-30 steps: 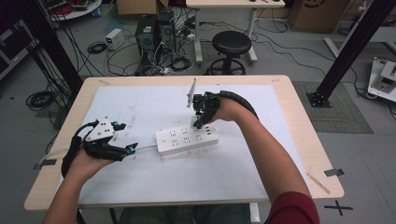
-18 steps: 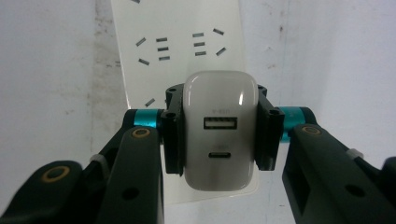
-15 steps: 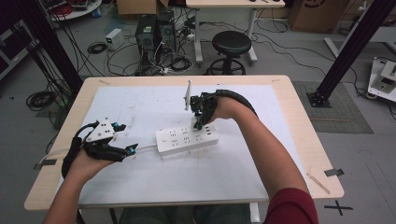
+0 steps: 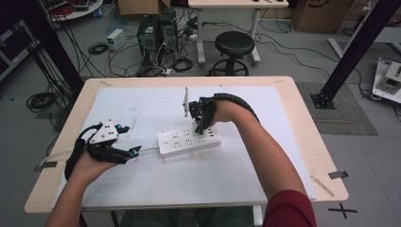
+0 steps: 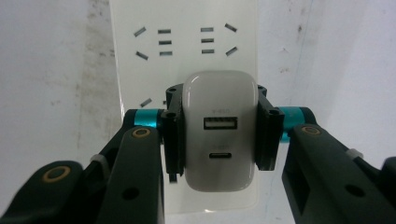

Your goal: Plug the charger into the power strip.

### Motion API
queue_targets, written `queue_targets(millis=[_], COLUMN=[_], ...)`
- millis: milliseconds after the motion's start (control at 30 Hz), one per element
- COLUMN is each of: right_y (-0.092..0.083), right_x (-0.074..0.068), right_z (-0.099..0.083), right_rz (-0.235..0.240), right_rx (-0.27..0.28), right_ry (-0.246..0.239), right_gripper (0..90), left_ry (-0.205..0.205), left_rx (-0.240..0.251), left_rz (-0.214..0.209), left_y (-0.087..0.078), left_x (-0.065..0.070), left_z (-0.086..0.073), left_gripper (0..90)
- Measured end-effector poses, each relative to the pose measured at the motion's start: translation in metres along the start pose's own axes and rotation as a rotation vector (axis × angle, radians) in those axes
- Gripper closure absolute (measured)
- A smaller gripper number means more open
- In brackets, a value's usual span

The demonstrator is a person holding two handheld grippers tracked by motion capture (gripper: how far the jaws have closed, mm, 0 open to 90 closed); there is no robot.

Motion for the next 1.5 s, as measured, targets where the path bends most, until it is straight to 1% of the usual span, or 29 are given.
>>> queue_targets(millis=[200,267,333,400,467,567,600,633,667,733,767,833,867,900,1000,1033,1100,1133,1233,1300,1333,1367,1400,1433,1467,1500], right_y=[0.0,0.0,0.0,0.0,0.001,0.001,0.002,0.002,0.004,0.004,0.005,0.005,0.006,0.006,0.006,0.007,0.006,0.006,0.005,0.005,-0.013,-0.018,-0.018,-0.023,-0.023,-0.029], right_x=[0.0,-0.001,-0.001,-0.003,-0.001,-0.001,-0.003,-0.003,-0.004,-0.004,-0.001,-0.003,-0.002,-0.003,-0.003,-0.002,-0.003,-0.001,-0.002,-0.002,-0.001,0.0,0.0,-0.001,-0.001,-0.003], right_z=[0.0,-0.001,0.0,0.0,0.0,0.001,0.001,0.001,0.003,0.003,0.002,0.002,0.002,0.002,0.002,0.002,0.001,0.001,0.001,0.001,0.004,0.005,0.005,0.005,0.005,0.006], right_rz=[-0.004,0.002,-0.006,-0.012,-0.006,-0.009,-0.014,-0.014,-0.02,-0.02,-0.011,-0.016,-0.017,-0.015,-0.015,-0.018,-0.016,-0.018,-0.018,-0.018,-0.055,-0.062,-0.062,-0.071,-0.071,-0.085], right_rx=[-0.005,-0.007,-0.013,-0.021,-0.017,-0.017,-0.032,-0.032,-0.058,-0.058,-0.043,-0.065,-0.057,-0.068,-0.069,-0.055,-0.056,-0.039,-0.021,-0.021,0.076,0.103,0.103,0.12,0.12,0.137], right_ry=[0.014,0.019,0.017,0.033,0.03,0.022,0.024,0.024,0.012,0.012,0.019,0.031,0.017,0.032,0.029,0.015,0.03,0.012,0.038,0.038,0.124,0.149,0.149,0.155,0.155,0.161], right_gripper=[64.0,64.1,64.1,64.1,64.1,64.1,64.1,64.1,64.1,64.1,64.1,64.0,64.0,64.0,63.9,63.9,63.4,63.2,63.0,62.2,44.4,43.3,43.3,42.0,42.0,41.0], left_ry=[0.005,0.007,0.008,0.012,0.01,0.009,0.009,0.009,0.009,0.015,0.013,0.016,0.017,0.014,0.012,0.008,0.006,0.001,0.007,0.005,0.007,0.01,0.01,0.015,0.015,0.02], left_rx=[-0.008,-0.009,-0.007,-0.005,-0.006,-0.002,-0.002,-0.002,-0.002,-0.008,-0.007,-0.012,-0.011,-0.009,-0.008,-0.001,0.0,0.001,-0.004,0.0,0.001,0.004,0.004,0.003,0.003,0.005], left_rz=[-0.005,-0.006,-0.008,-0.008,-0.006,-0.008,-0.01,-0.01,-0.01,-0.015,-0.017,-0.015,-0.015,-0.014,-0.011,-0.011,-0.012,-0.011,-0.01,-0.01,-0.01,-0.007,-0.007,-0.008,-0.008,-0.007], left_y=[0.003,0.004,0.004,0.005,0.005,0.006,0.009,0.009,0.009,0.011,0.011,0.013,0.013,0.013,0.012,0.011,0.01,0.009,0.009,0.007,0.007,0.006,0.006,0.005,0.005,0.004], left_x=[0.0,0.0,0.001,0.001,0.0,0.0,0.001,0.001,0.001,0.002,0.003,0.002,0.002,0.001,0.001,0.001,-0.001,-0.001,-0.002,-0.003,-0.003,-0.004,-0.004,-0.004,-0.004,-0.005], left_z=[-0.001,0.0,0.001,0.002,0.002,0.002,0.003,0.003,0.003,0.003,0.003,0.002,0.002,0.003,0.003,0.004,0.004,0.004,0.004,0.004,0.005,0.006,0.006,0.007,0.007,0.009], left_gripper=[20.3,20.3,20.3,20.3,20.3,20.3,20.3,20.3,20.3,20.3,20.3,20.3,20.3,20.3,20.3,20.3,20.3,20.3,20.3,20.3,20.3,20.3,20.3,20.3,20.3,20.3])
Point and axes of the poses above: each handheld gripper's, and its own axes: y roughly forward along the jaws, z roughly out of its top, x roughly to its right, the point moved 7 cm from there along y, roughly forward along the jaws, and after that the axes turned 8 degrees about x, right-handed, at the moved point
